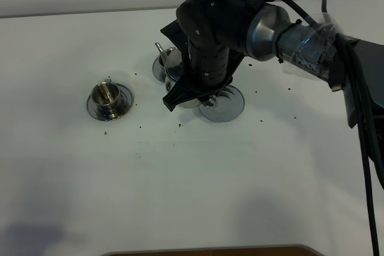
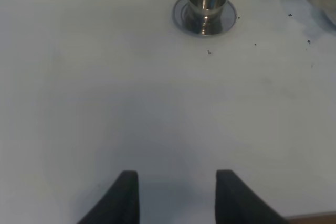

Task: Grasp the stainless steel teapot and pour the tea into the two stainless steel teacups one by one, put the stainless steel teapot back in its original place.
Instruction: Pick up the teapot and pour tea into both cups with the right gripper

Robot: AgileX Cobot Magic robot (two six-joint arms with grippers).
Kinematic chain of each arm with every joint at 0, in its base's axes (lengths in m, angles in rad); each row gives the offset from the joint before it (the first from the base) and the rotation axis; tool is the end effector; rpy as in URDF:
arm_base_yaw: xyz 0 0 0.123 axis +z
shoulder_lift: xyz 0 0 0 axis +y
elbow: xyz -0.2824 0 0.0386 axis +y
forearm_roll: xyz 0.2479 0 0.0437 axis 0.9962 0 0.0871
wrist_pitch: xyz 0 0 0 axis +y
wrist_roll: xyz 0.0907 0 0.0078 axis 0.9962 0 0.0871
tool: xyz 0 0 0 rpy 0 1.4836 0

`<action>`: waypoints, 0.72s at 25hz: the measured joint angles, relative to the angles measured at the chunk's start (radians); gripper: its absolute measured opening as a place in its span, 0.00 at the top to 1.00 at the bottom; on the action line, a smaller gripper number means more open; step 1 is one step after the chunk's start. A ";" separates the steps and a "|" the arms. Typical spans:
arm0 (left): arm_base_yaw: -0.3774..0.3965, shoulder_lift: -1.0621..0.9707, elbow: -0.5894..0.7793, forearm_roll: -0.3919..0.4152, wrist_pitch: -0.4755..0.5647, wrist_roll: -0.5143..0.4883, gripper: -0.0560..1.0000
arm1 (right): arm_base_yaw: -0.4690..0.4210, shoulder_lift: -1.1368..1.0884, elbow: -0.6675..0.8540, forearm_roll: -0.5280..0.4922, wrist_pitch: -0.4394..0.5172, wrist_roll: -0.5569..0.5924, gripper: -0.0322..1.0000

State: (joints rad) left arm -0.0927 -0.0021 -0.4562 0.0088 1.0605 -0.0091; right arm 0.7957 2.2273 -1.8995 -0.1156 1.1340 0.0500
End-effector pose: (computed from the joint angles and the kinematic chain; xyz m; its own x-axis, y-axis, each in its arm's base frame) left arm -0.0003 0.0007 0.2649 -0.4908 0.0408 -0.8703 0.0836 0.9965 -0.0004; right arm 0.3353 0.3287 0.1959 -0.6866 -0.6996 -0.1976 -0.6954 0.7113 -0.1023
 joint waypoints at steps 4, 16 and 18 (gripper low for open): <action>0.000 0.000 0.000 0.000 0.000 0.000 0.57 | 0.029 -0.003 -0.073 -0.033 0.045 -0.050 0.78; 0.000 0.000 0.000 0.000 0.000 0.000 0.57 | 0.177 0.046 -0.205 -0.277 0.004 -0.189 0.78; 0.000 0.000 0.000 0.000 0.000 0.000 0.57 | 0.190 0.069 -0.206 -0.320 -0.004 -0.210 0.78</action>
State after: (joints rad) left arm -0.0927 -0.0021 -0.4562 0.0088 1.0605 -0.0091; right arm 0.9856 2.2964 -2.1053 -0.4351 1.1303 -0.1596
